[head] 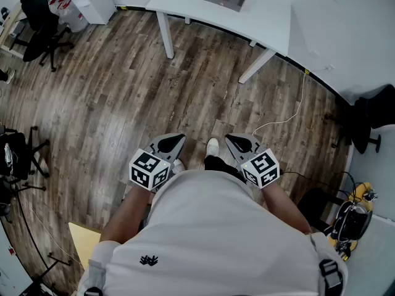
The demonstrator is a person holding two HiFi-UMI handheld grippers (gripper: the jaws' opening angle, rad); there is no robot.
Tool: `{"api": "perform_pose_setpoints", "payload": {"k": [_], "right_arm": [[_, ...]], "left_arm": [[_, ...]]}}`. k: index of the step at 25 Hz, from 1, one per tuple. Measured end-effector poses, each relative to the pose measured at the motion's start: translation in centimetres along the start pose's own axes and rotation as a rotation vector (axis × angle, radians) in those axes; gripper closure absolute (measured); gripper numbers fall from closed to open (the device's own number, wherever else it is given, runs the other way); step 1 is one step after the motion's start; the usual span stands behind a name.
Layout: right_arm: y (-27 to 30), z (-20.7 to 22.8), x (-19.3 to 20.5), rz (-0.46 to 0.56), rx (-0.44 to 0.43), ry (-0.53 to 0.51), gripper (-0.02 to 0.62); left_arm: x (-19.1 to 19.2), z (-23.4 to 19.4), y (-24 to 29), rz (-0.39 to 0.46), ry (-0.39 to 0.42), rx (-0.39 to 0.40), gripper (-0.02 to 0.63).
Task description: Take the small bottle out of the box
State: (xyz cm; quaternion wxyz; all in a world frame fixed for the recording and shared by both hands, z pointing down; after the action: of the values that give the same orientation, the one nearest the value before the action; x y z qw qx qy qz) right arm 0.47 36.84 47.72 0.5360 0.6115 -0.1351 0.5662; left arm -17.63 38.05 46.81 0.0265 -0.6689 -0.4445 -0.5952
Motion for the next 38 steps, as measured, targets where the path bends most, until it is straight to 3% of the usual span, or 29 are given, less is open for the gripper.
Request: {"api": "perform_pose_setpoints", "payload": {"k": [11, 14, 19, 22, 32, 38], "right_arm": [[-4.1, 10.8, 0.4, 0.042, 0.012, 0.041, 0.591], [-4.8, 13.0, 1.4, 0.025, 0.015, 0.028, 0.589], [-5.3, 15.1, 1.8, 0.079, 0.002, 0.071, 0.584], [-5.0, 15.8, 1.4, 0.094, 0.004, 0.081, 0.506], [-2.2, 20.4, -2.5, 0.106, 0.111, 0.079, 0.586], [0.5, 23.9, -6.3, 0.104, 0.183, 0.112, 0.588]], "left_arm": [[-6.3, 3.5, 9.6, -0.036, 0.054, -0.002, 0.6], [-8.0, 4.3, 12.0, -0.04, 0.069, 0.0, 0.6], [-9.4, 5.2, 14.4, -0.058, 0.093, 0.003, 0.6], [-10.0, 5.1, 15.4, -0.073, 0.108, 0.013, 0.6], [-13.5, -0.5, 20.2, -0.062, 0.129, 0.101, 0.6], [-18.9, -5.4, 24.0, -0.033, 0.178, 0.167, 0.6]]}}
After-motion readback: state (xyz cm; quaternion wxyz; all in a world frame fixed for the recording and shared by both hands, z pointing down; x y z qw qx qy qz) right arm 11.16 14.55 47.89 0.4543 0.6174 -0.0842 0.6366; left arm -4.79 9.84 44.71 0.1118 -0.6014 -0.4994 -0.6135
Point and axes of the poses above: the fingertips, and each gripper's own axes: y forward along the fingers, z to its right, x out of its underside, the point moved 4 cm from there along -y, backward along the fingers, and after that the axes turned 4 degrees about -x, right-handed, at the moved point
